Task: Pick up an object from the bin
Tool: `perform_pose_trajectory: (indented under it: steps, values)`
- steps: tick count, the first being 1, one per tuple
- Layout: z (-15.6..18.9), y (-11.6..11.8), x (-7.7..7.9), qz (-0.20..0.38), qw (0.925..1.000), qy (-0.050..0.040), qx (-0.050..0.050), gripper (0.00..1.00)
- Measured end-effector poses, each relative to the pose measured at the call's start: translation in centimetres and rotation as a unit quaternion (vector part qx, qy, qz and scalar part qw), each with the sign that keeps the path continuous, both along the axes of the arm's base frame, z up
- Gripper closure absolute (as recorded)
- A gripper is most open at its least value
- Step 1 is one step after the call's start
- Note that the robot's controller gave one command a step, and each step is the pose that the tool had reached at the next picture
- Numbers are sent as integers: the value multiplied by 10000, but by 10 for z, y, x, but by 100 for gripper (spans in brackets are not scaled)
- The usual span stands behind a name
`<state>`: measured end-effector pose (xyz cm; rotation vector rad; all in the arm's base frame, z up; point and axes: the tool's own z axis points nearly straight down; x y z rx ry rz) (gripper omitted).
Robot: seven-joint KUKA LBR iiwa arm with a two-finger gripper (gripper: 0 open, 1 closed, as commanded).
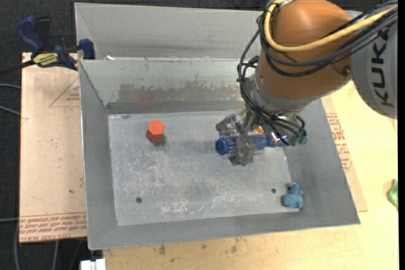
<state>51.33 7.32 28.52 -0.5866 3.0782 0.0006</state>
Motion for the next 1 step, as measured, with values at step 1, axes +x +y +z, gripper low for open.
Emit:
perform_pose_trajectory:
  steps: [1]
  values:
    - [-53,-8,36,1442,9895,51,-9,100]
